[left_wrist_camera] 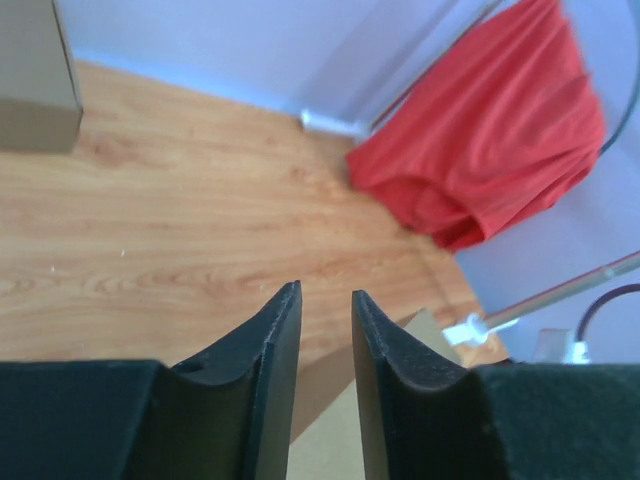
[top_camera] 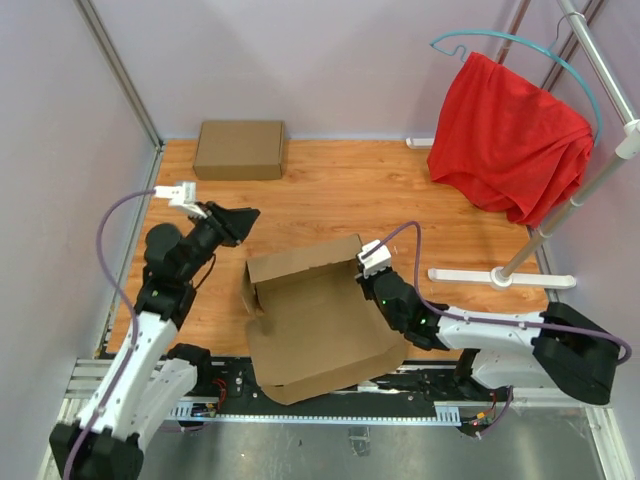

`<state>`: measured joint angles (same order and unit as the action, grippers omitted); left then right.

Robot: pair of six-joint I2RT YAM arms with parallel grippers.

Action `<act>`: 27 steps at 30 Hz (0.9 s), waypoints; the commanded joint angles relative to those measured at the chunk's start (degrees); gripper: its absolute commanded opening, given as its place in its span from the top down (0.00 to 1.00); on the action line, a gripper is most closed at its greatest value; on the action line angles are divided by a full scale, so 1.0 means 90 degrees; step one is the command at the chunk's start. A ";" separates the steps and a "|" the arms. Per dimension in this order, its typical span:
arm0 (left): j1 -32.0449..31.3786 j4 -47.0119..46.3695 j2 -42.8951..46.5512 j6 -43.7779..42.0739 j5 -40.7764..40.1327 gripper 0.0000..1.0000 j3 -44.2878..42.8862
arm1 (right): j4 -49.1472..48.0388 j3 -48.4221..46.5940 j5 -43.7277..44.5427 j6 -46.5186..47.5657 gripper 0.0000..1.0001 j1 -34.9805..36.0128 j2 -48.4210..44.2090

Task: Fold the paper box

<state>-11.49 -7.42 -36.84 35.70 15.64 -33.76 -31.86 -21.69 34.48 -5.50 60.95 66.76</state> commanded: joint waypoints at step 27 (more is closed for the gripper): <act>-0.1135 -0.0892 -0.1709 -0.0819 0.1294 0.78 0.0326 | -0.0124 -0.1462 -0.1596 0.0471 0.94 -0.0793 0.1791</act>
<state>-20.18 -14.09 -51.35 29.39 27.11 -32.91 -35.59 -33.32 21.32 -2.68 54.61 81.78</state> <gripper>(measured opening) 0.232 0.067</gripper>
